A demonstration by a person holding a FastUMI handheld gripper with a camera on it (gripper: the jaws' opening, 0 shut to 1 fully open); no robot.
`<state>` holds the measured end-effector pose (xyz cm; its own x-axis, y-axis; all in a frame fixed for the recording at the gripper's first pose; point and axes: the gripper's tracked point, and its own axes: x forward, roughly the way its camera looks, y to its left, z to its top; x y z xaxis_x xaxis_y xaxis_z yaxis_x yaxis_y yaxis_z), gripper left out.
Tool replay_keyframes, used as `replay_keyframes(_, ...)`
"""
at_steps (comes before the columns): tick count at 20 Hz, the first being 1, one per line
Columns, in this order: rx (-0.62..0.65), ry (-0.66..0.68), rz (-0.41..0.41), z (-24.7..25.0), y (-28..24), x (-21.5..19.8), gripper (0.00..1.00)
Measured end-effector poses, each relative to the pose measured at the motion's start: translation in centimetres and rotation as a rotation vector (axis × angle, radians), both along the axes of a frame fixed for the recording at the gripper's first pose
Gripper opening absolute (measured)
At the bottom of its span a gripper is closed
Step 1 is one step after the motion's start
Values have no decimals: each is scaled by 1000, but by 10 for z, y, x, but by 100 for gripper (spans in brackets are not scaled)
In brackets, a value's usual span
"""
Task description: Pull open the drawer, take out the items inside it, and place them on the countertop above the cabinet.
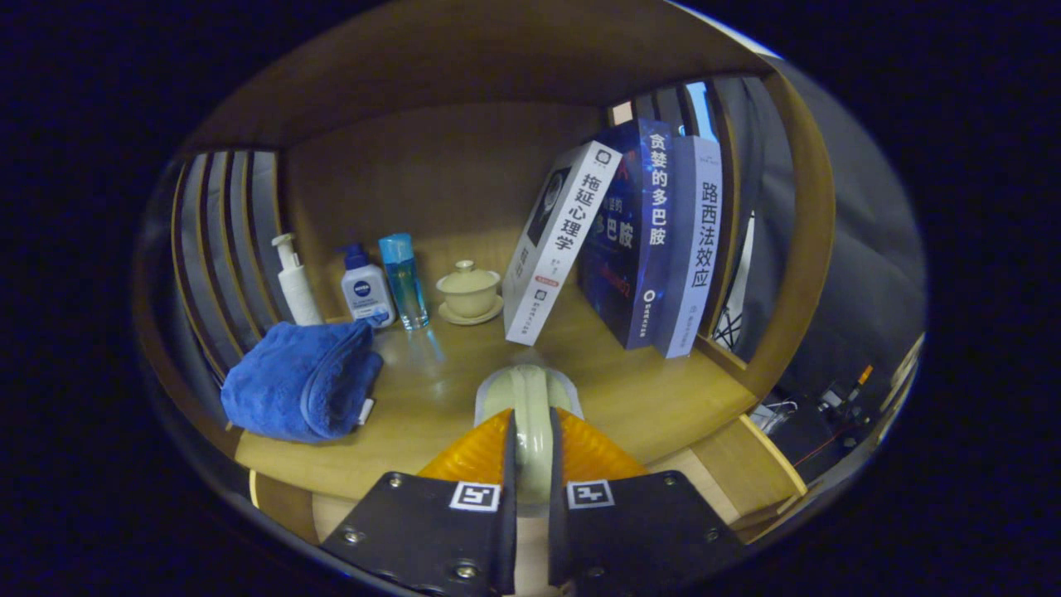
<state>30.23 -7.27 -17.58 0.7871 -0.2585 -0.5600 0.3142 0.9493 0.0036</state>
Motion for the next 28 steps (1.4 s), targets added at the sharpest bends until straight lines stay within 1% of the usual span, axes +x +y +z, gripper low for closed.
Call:
replay_keyframes(6, 20, -27, 9, -5, -1, 23, 15)
replay_keyframes(10, 43, -39, 21, -6, 0, 27, 15)
replay_keyframes(12, 67, -42, 23, -9, 1, 27, 22)
replay_keyframes(13, 71, -46, 23, -6, 1, 26, 32)
replay_keyframes(14, 74, -55, 28, -5, 2, 26, 34)
replay_keyframes(18, 98, -100, 39, 12, 9, 23, 75)
replay_keyframes(19, 98, -117, 46, 17, 10, 24, 80)
replay_keyframes(21, 86, -146, 69, 31, 14, 24, 80)
replay_keyframes(25, 22, -233, 97, 72, 22, 11, 80)
replay_keyframes(28, -41, -302, 88, 106, 26, -17, 81)
